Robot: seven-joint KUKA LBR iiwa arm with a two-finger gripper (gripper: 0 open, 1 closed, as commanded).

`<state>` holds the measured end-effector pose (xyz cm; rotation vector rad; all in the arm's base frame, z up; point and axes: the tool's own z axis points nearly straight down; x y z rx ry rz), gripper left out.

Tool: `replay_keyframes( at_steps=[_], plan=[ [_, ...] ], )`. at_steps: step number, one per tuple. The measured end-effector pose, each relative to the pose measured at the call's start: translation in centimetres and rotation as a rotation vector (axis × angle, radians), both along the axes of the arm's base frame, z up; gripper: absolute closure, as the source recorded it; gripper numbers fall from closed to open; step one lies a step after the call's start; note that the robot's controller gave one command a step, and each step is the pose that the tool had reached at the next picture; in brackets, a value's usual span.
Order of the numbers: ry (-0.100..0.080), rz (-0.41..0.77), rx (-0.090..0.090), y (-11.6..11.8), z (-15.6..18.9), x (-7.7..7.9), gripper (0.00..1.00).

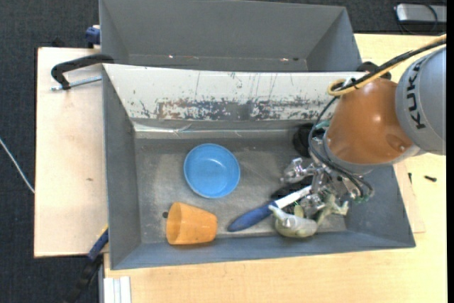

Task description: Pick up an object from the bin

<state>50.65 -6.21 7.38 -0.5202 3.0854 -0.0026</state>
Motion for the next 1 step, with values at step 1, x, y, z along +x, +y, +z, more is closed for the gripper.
replay_keyframes(
  at_steps=[1],
  plan=[
    [0.000, 0.382, -0.005, 0.54, 17.29, 2.78, 1.00]
  ],
)
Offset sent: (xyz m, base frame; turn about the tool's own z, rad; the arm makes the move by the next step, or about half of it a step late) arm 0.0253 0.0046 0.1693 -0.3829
